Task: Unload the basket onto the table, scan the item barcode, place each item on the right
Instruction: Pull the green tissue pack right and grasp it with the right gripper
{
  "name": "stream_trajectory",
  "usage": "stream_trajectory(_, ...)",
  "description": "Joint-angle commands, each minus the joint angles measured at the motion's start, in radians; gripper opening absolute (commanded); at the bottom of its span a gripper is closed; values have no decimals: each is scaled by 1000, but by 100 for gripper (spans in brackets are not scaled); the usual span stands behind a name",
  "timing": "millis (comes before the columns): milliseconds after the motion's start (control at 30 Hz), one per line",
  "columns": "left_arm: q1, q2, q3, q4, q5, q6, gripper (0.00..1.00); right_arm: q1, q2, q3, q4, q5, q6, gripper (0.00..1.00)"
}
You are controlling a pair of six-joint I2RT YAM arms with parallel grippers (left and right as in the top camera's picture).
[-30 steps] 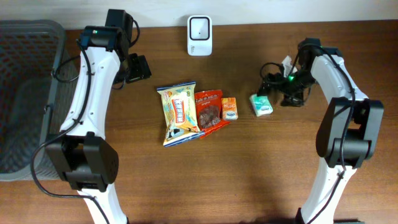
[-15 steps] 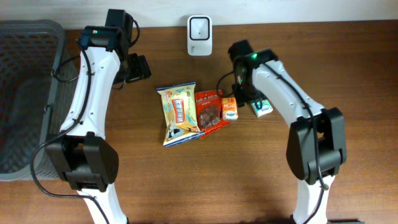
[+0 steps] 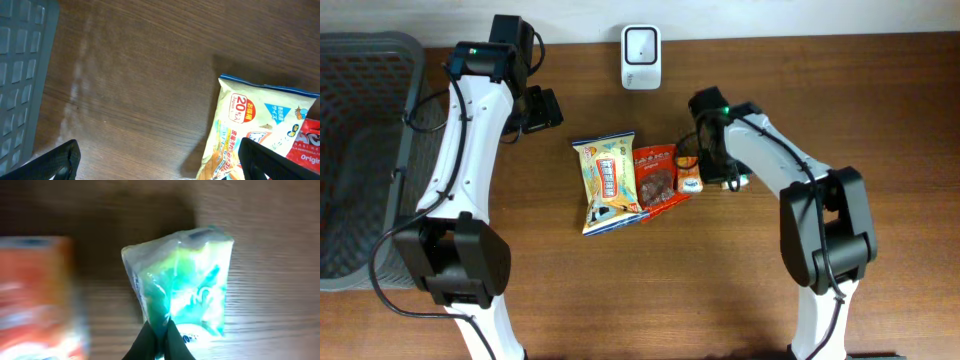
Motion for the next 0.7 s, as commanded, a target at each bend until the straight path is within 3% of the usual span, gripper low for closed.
stream_trajectory(0,0,0,0,-1,4,-10,99,-52,6,168,-74,-332,-46,4)
stream_trajectory(133,0,0,0,-1,4,-10,99,-204,16,205,-98,-711,-124,4)
stream_trajectory(267,0,0,0,-1,4,-10,99,-368,35,61,-69,-1027,-226,4)
stream_trajectory(433,0,0,0,-1,4,-10,99,-460,35,-133,34,-1057,-185,4)
stream_trajectory(467,0,0,0,-1,4,-10,99,-490,35,-146,42,-1046,-171,15)
stream_trajectory(500,0,0,0,-1,4,-10,99,-509,35,-145,40,-1000,-171,35)
stream_trajectory(533,0,0,0,-1,4,-10,99,-525,34,-139,30,-958,-172,41)
stream_trajectory(667,0,0,0,-1,4,-10,99,-573,33,3,-166,-688,-172,42)
